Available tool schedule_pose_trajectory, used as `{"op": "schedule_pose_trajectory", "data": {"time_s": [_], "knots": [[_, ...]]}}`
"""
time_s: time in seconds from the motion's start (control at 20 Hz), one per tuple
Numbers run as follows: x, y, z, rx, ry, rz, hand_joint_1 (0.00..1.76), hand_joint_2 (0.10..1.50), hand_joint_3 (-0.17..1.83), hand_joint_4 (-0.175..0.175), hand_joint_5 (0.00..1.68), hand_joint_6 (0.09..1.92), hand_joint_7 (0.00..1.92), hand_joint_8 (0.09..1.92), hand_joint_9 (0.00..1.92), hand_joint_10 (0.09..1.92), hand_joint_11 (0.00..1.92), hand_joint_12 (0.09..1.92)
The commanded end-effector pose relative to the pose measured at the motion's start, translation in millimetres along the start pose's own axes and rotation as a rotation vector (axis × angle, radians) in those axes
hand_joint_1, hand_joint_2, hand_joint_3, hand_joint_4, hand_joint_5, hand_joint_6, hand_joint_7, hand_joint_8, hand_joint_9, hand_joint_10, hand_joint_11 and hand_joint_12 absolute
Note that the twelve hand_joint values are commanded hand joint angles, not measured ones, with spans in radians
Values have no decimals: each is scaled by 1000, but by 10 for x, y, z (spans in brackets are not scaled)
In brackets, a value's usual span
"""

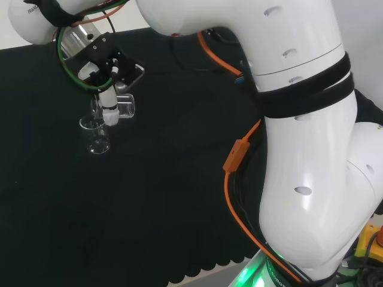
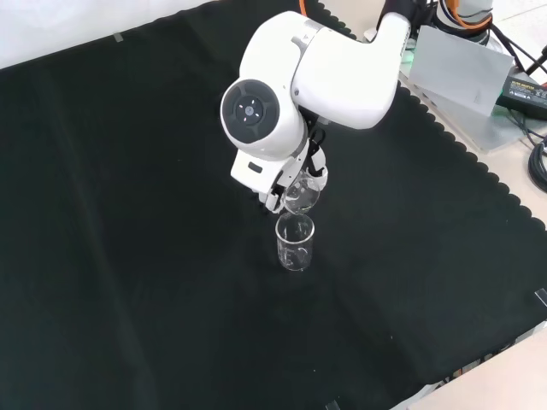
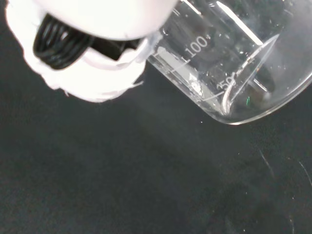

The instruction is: Pour the water from the handheld beaker into the one on the table.

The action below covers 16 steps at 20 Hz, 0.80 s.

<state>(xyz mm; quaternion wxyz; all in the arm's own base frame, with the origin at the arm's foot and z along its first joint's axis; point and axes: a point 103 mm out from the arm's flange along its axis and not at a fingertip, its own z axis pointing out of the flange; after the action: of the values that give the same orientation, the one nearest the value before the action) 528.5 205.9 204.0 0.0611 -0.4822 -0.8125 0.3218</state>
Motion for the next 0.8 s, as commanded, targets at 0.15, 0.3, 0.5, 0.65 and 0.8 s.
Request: {"op": "schedule_pose_trajectory", "data": {"time_s": [0.15,0.3,0.5,0.65,0.8], "knots": [[29,-9,-27,31,-59,13,1306,613,787,-175,1180,856,1248,829,1529,774,1201,797],[33,-19,-58,36,-73,16,1306,613,788,-175,1179,858,1247,831,1528,776,1200,798],[35,-36,-82,41,-82,22,1305,613,790,-175,1178,861,1245,834,1527,779,1198,799],[43,-38,-94,49,-92,24,1305,613,791,-175,1177,864,1244,836,1526,780,1198,801],[58,-24,-123,63,-107,27,1305,613,792,-175,1177,865,1244,838,1526,782,1198,802]]}}
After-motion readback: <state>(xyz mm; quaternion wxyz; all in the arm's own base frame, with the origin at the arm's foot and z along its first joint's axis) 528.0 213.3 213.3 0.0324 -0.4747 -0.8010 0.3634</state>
